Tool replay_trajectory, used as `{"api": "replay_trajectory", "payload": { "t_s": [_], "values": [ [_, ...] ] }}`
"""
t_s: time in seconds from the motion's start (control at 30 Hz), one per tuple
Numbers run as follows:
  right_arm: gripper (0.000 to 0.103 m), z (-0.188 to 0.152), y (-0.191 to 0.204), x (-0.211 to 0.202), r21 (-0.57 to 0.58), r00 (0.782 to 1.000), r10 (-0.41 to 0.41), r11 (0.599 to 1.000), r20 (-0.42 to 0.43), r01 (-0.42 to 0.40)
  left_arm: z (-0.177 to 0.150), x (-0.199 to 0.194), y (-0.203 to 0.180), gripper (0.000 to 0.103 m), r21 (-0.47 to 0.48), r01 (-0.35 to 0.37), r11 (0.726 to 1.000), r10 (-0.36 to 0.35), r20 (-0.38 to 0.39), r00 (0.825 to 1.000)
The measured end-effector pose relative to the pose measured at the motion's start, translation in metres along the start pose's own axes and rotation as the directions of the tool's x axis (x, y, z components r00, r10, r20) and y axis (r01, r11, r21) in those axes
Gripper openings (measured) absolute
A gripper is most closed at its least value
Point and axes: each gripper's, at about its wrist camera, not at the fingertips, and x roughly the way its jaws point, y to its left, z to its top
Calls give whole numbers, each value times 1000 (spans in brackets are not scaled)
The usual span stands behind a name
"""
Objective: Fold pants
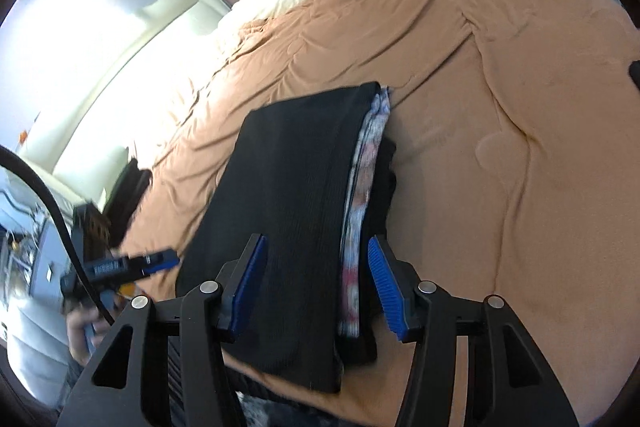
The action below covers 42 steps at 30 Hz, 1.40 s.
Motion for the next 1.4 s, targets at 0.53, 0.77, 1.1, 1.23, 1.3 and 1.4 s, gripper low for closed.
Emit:
{"api": "replay_trajectory", "payload": {
  "t_s": [0.53,0.77,1.1,1.23,1.3,1.4],
  "values": [
    [51,66,-23,71,64,996,44,997,-73,-39,19,18,3,52,-29,6,1000,-6,-4,1000],
    [51,78,-23,85,56,995,44,998,-89,-39,24,27,5,52,-45,-4,999,3,-10,1000],
    [41,82,-18,105,38,988,-3,999,-155,9,21,33,7,52,-61,-25,998,23,-27,999],
    [13,86,-11,107,-3,984,-66,998,-168,66,20,31,7,52,-63,-28,998,26,-28,999],
    [3,87,-5,104,-33,982,-89,996,-164,85,20,31,7,52,-62,-28,998,26,-28,999],
    [1,87,7,96,-77,984,-106,992,-141,96,19,29,6,52,-60,-25,998,24,-27,999]
  ]
}}
